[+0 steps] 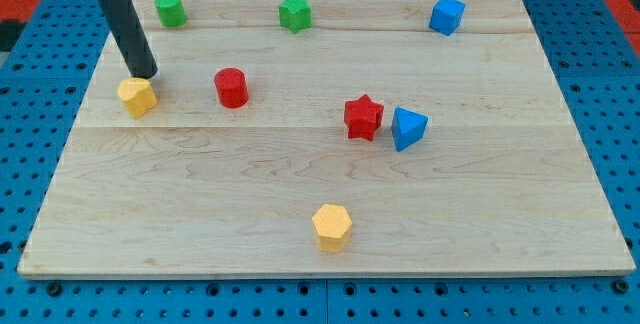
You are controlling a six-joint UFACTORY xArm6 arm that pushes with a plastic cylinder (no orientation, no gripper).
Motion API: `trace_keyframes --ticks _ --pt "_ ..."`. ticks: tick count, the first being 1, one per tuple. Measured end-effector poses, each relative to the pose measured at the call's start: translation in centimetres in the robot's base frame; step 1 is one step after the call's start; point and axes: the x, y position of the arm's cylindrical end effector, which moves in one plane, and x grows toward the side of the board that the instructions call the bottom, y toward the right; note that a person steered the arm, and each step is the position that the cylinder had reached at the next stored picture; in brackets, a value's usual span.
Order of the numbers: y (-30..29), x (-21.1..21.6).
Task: Place the red circle vertically to the bottom of the blue cube
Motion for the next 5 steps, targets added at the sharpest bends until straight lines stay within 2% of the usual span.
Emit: trace_keyframes --ticks 5 --pt "-0.46 -0.44"
